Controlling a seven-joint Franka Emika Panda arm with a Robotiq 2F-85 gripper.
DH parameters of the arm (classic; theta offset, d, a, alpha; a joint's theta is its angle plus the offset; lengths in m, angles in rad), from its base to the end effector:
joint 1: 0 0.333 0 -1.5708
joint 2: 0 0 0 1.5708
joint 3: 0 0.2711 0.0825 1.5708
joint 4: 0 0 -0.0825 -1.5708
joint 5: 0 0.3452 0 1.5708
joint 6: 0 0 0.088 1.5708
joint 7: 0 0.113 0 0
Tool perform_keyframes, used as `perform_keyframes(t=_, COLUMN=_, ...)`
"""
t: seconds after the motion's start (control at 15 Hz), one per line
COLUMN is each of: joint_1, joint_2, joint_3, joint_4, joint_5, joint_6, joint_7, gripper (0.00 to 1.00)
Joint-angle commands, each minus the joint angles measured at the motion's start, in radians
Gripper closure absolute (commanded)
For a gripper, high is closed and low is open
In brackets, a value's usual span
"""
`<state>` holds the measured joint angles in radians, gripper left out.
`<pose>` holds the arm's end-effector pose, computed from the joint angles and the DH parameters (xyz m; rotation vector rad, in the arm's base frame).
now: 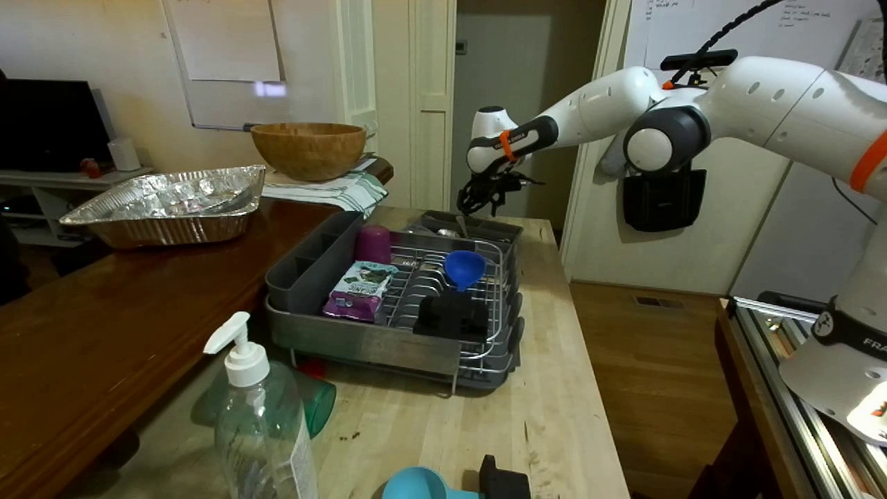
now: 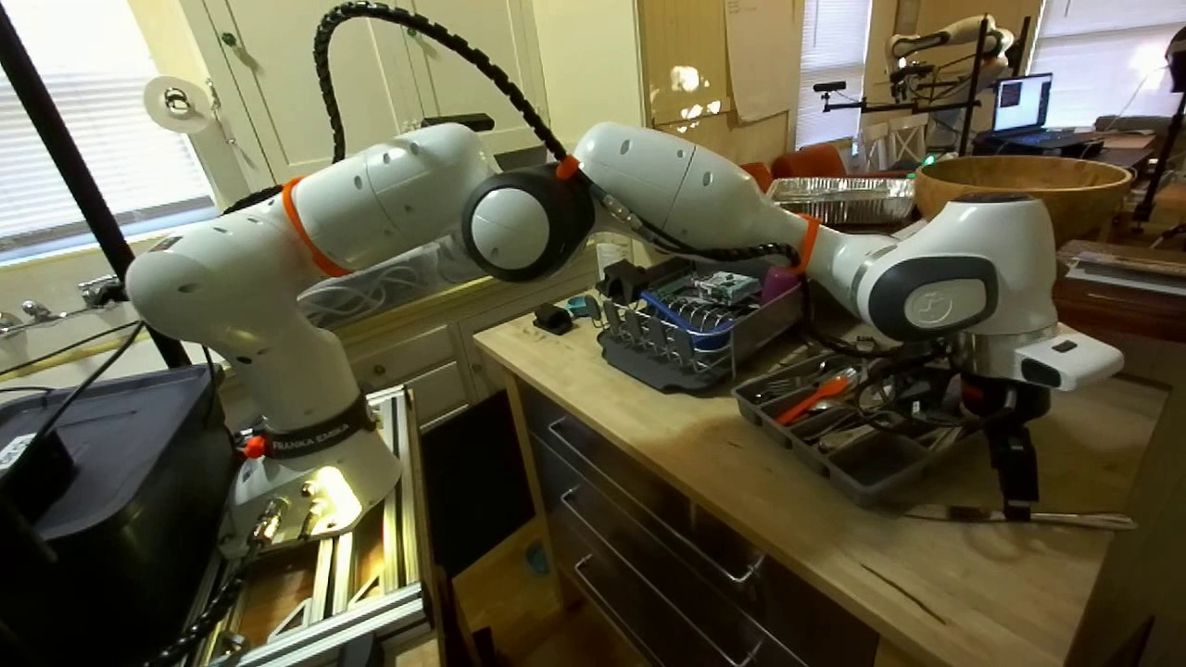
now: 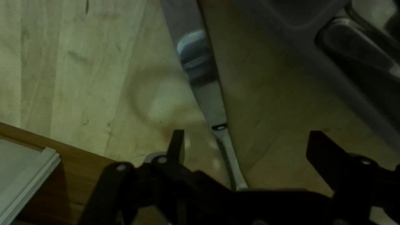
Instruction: Put the silver knife in the cutlery holder.
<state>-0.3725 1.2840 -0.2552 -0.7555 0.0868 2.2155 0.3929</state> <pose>0.6478 -0.3530 0.1636 2.6842 -1.2342 0.2743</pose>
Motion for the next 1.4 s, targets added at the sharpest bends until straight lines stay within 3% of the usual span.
perform_keyframes(t=0.0, joint_1=0.002, joint_2=0.064, joint_3=-0.023, joint_4=0.076, joint_5=-0.02, joint_6=0.01, joint_7=0.018, gripper=0.0)
perform_keyframes(t=0.47, joint_1=-0.066, joint_2=0.09, joint_3=0.036, joint_4=0.159, joint_5=-0.003, joint_6=-0.08, joint_7=-0.016, gripper=0.0)
perform_keyframes(t=0.53, joint_1=-0.038, joint_2=0.047, joint_3=0.008, joint_4=0.077, joint_5=-0.004, joint_6=-0.022, joint_7=-0.003, gripper=0.0)
perform_keyframes(t=1.33, joint_1=-0.035, joint_2=0.072, joint_3=0.005, joint_4=0.096, joint_5=-0.009, joint_6=-0.003, joint_7=-0.003, gripper=0.0)
